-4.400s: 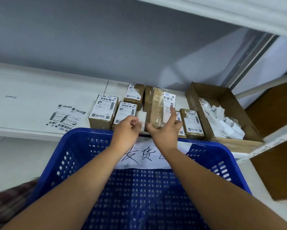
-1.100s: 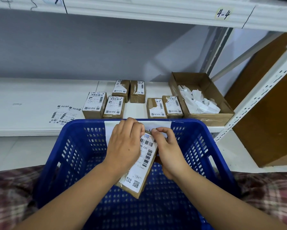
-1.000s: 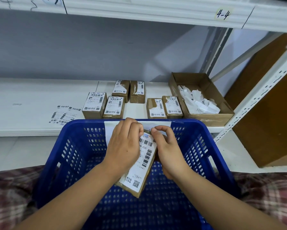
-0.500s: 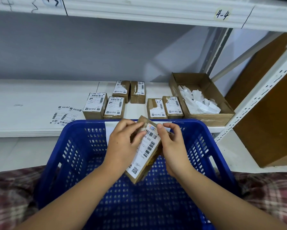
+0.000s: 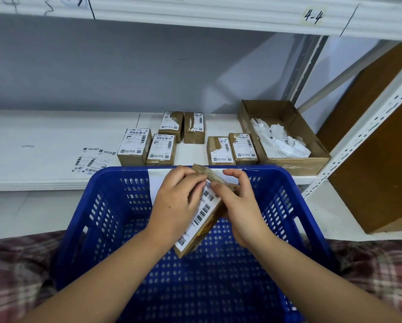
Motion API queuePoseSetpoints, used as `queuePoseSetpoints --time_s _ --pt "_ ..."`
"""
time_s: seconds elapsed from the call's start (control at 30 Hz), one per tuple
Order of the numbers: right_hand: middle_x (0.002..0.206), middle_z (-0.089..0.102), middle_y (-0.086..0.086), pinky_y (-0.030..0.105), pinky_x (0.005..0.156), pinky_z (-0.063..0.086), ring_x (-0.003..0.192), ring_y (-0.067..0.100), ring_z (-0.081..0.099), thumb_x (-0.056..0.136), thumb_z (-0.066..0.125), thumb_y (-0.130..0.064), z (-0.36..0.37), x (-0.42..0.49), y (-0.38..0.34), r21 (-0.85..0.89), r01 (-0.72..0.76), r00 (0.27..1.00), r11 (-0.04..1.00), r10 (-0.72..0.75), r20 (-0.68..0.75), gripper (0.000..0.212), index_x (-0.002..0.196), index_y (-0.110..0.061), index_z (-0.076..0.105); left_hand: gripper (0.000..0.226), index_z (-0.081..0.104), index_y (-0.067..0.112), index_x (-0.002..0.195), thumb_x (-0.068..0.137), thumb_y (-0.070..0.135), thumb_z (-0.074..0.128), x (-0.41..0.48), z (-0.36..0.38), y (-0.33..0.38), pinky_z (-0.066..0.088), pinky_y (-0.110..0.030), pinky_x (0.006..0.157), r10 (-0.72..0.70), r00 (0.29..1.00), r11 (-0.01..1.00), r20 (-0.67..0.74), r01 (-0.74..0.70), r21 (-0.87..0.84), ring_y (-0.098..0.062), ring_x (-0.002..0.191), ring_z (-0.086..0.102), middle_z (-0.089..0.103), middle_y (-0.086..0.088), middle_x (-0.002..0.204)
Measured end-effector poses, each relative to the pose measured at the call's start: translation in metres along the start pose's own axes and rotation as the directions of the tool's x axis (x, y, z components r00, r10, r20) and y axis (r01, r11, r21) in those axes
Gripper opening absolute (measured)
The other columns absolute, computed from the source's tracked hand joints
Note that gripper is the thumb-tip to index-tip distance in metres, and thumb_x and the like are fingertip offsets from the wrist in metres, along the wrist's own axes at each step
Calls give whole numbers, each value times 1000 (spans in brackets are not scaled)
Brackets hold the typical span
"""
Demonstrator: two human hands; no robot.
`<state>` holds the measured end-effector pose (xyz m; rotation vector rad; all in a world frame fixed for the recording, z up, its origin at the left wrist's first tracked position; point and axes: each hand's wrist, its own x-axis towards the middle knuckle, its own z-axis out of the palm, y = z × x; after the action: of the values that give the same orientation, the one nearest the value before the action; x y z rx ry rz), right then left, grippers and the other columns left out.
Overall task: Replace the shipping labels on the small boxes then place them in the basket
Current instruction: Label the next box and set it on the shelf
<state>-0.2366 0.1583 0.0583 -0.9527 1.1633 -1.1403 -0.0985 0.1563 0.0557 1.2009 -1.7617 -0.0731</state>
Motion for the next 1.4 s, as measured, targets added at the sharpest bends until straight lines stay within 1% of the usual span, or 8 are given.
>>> queuePoseSetpoints --time_s 0.1,0.27,0.43,0.57,0.67,0.83,1.03,1.4 --pt "107 63 24 52 86 53 90 25 64 87 69 -31 1 0 0 6 -69 997 998 69 39 32 115 -29 52 24 70 3 94 87 16 53 -2 1 -4 42 -20 84 100 995 993 -12 -99 71 -13 89 52 62 -8 90" --pt "102 74 8 50 86 55 96 26 71 92 54 -52 -2 4 -5 -2 -237 965 971 236 111 38 116 -23 60 14 65 6 93 85 11 54 -5 3 -7 53 -35 65 269 961 945 59 -275 175 -20 80 57 63 -8 89" --pt "71 74 -4 34 69 56 67 11 72 96 44 -55 -12 9 -18 -77 -303 927 950 313 207 32 98 -31 64 16 66 7 92 83 12 54 -4 0 -6 55 -37 56 335 932 919 134 -355 169 -19 85 54 64 -7 89" --pt "111 71 15 53 95 50 108 31 67 94 58 -39 -12 12 -13 -95 -318 912 943 332 241 35 122 -19 62 16 62 9 97 82 6 64 -3 0 -11 52 -36 69 460 864 835 206 -499 230 -22 86 54 65 -7 90" --pt "112 70 18 59 98 48 109 36 66 94 59 -26 -12 14 -7 -111 -309 927 944 325 187 28 118 -13 65 17 53 9 104 88 8 57 -5 1 -15 53 -38 71 526 813 773 249 -579 260 -25 85 60 67 -9 94" --pt "105 73 17 59 93 50 104 36 68 93 60 -29 -12 18 -2 -179 -277 940 944 305 154 27 110 -10 68 13 55 10 101 88 12 56 -3 -2 -11 49 -37 67 506 827 771 244 -561 303 -23 83 55 67 -7 91" --pt "94 73 14 35 68 53 90 28 70 94 58 -28 -14 21 -2 -238 -226 954 945 264 142 17 94 -13 67 16 63 9 84 90 13 49 -1 2 -7 40 -31 71 340 903 899 262 -394 191 -19 81 45 61 -5 85" --pt "80 73 10 32 65 52 78 25 69 91 61 -31 -18 25 -4 -258 -214 958 942 254 133 23 80 -12 68 13 54 12 89 91 16 42 -4 3 -7 42 -34 72 305 901 921 308 -361 146 -19 84 50 62 -5 89"
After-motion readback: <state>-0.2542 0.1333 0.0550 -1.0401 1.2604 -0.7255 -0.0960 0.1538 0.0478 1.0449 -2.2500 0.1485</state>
